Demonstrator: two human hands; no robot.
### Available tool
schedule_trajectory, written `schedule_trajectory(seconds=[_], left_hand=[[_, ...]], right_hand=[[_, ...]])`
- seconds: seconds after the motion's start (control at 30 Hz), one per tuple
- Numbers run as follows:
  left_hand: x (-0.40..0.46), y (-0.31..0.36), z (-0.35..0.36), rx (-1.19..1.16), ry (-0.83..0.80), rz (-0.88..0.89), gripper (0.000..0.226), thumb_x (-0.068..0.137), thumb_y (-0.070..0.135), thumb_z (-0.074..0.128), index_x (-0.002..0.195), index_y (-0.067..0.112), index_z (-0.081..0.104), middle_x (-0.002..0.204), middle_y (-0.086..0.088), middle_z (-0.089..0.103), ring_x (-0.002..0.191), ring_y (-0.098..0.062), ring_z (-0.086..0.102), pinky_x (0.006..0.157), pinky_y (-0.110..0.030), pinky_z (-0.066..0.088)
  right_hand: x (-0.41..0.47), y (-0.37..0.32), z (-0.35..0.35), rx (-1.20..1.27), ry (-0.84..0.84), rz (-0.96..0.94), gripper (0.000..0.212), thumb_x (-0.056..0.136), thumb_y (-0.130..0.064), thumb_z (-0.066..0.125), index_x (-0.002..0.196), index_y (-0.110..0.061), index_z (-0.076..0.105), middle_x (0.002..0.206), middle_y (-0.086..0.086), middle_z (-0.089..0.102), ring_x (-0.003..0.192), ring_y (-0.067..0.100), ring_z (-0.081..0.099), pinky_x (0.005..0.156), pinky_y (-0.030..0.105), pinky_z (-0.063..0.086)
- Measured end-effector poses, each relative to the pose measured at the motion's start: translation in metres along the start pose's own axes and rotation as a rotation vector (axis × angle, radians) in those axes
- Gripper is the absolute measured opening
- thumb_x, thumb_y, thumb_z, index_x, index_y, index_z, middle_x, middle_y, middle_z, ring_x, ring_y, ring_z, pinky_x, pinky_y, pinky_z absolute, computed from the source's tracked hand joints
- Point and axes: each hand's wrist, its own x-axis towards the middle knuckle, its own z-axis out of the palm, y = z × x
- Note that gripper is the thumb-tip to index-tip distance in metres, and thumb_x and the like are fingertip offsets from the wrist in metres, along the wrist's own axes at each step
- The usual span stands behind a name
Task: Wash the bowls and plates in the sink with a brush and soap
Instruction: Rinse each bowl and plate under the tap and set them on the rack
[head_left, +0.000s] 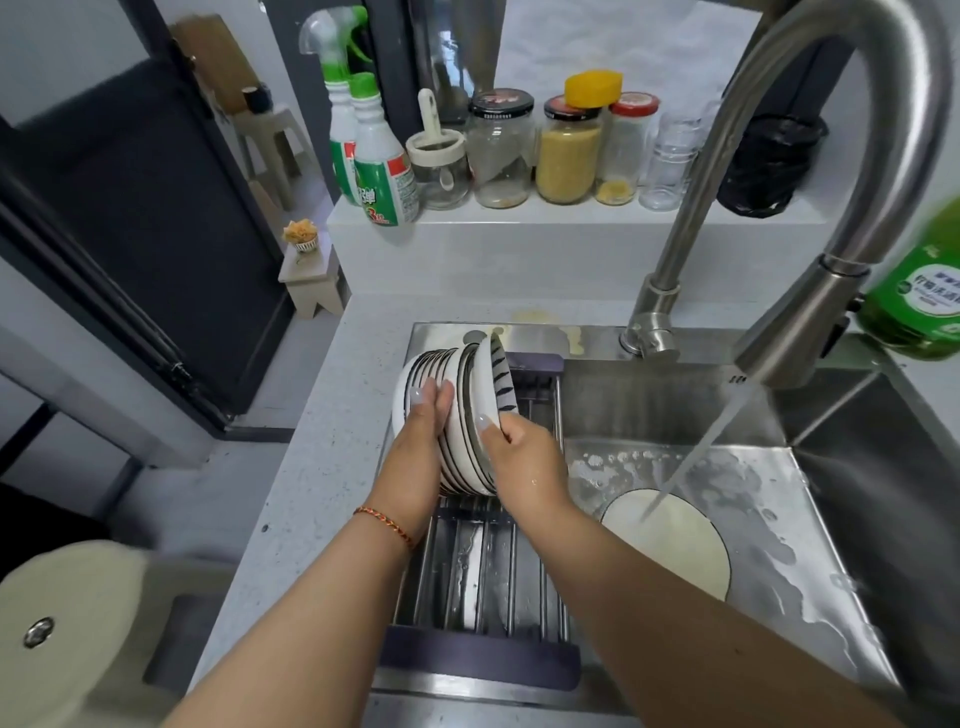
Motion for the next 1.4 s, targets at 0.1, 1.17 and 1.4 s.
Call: schedule_trajectory(seconds=[0.1, 1.17, 1.4], left_hand=[[-0.003, -0.002, 0.001, 0.072, 0.008, 0.061, 0.036, 0.085, 0.071, 0.018, 0.114, 0.061, 0.038, 0.149, 0.027, 0.031, 0.141, 0.007, 0.017, 0.121, -0.029, 0.006], [-0.078, -0.12, 0.113, 1.294, -0.193, 0.374, 0.059, 0.087, 0.056, 0.021, 0.138, 0.028, 0.035, 0.133, 0.008, 0.044, 0.127, -0.01, 0.038, 0.105, -0.02, 0.024], [-0.076, -0.128, 0.114, 1.346, -0.188, 0.362, 0.056, 0.08, 0.059, 0.029, 0.12, 0.027, 0.051, 0.11, 0.007, 0.056, 0.106, -0.015, 0.051, 0.093, -0.025, 0.037]], right_hand=[[-0.002, 0.0, 0.008, -0.039, -0.017, -0.024, 0.049, 0.096, -0.036, 0.051, 0.057, -0.019, 0.027, 0.051, -0.004, 0.029, 0.05, 0.012, 0.026, 0.051, 0.031, 0.022], [-0.009, 0.22, -0.192, -0.298, -0.065, 0.708, 0.03, 0.092, -0.019, 0.053, 0.114, -0.001, 0.062, 0.105, 0.018, 0.065, 0.096, 0.03, 0.064, 0.085, 0.035, 0.051], [-0.008, 0.252, -0.176, -0.113, -0.105, 0.967, 0.01, 0.092, -0.014, 0.05, 0.093, -0.006, 0.057, 0.077, 0.008, 0.053, 0.067, 0.024, 0.051, 0.08, 0.04, 0.053]])
